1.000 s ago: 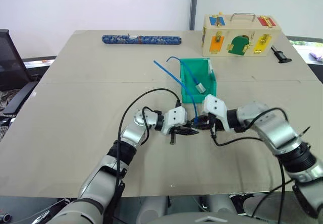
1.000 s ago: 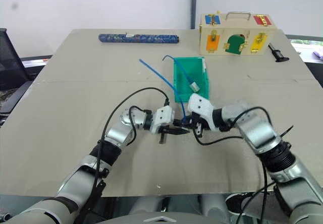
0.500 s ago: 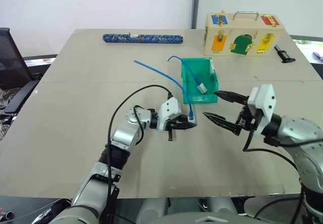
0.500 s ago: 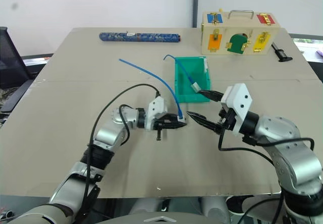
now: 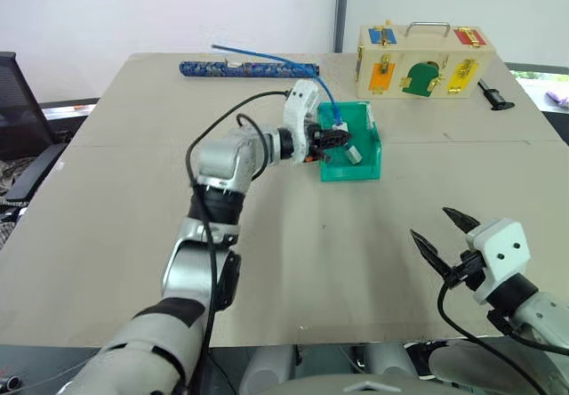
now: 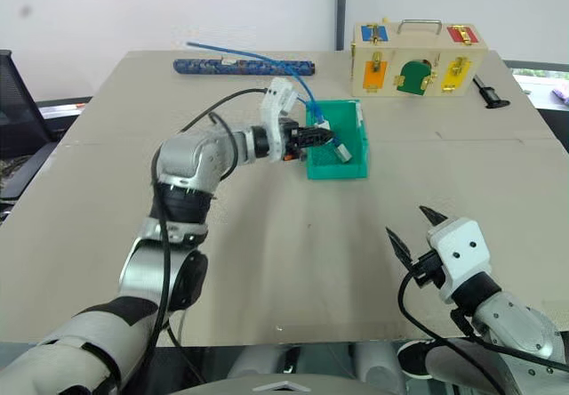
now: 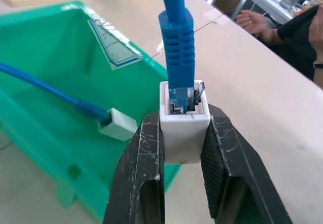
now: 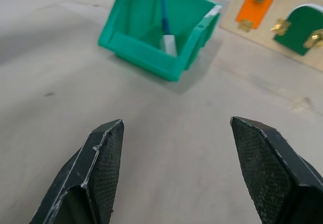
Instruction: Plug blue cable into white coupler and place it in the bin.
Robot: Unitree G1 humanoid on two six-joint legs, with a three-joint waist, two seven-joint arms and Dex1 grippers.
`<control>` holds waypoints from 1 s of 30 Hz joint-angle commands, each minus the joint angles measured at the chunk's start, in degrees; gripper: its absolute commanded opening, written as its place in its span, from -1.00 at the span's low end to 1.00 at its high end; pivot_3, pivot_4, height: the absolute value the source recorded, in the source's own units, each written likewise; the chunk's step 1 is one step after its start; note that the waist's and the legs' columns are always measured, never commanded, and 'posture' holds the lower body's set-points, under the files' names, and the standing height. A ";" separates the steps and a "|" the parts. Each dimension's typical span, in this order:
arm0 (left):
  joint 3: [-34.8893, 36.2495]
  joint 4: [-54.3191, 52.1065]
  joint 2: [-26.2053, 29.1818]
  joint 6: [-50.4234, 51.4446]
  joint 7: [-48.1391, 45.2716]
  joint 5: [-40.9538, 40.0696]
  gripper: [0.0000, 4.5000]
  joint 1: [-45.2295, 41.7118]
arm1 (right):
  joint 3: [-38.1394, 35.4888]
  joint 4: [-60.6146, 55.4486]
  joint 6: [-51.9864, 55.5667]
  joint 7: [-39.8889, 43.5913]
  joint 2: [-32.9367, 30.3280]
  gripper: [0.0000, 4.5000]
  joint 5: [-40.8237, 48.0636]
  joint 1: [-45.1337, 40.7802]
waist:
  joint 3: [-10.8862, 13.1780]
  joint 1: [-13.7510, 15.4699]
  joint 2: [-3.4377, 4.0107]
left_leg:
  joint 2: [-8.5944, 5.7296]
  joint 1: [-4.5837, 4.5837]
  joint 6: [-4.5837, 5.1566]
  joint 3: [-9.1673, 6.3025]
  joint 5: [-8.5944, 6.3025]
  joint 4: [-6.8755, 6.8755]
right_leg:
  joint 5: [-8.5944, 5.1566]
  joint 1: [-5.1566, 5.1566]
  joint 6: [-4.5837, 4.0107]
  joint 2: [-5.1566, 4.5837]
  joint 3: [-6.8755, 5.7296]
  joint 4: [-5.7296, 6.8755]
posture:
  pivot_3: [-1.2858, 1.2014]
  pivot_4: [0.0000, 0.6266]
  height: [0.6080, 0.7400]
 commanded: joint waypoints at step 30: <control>11.47 -47.42 19.40 -26.50 -11.38 -4.33 0.98 54.93 | -7.91 14.50 -8.09 12.89 -7.68 0.48 7.77 -8.40 | 0.15 0.65 0.20 | 0.23 -0.02 -0.01 0.30 -0.02 -0.21 | 0.15 -0.15 -0.31 -0.09 0.41 -0.21 | 0.03 -0.52 1.00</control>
